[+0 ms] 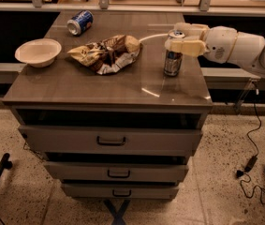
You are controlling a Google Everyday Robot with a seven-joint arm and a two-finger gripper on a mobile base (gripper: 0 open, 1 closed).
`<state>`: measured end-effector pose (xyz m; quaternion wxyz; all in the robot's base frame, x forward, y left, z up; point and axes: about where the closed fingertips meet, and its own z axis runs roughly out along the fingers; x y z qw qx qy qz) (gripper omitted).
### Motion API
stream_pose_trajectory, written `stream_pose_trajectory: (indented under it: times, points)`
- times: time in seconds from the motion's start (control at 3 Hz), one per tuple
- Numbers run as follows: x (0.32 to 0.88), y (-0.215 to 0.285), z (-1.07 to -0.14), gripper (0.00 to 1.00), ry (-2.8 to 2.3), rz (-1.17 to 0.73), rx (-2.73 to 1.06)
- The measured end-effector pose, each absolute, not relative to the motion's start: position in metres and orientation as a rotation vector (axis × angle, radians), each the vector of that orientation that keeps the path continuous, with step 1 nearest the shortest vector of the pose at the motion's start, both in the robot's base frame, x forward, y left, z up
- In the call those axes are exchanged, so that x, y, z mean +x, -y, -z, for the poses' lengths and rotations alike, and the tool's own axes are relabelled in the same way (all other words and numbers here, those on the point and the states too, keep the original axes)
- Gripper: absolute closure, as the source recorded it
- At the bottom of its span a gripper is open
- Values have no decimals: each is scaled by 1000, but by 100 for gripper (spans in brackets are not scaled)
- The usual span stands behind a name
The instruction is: Place redbull can upright
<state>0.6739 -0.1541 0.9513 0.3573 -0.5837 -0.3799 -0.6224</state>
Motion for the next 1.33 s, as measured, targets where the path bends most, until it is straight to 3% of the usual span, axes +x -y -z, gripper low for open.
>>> stream_pose_trajectory:
  times: [0.33, 1.0, 1.33]
  points:
    - [674, 152, -952, 0, 976, 1599, -1506]
    - [667, 197, -970, 0, 943, 1672, -1553]
    - [667, 197, -970, 0, 943, 1672, -1553]
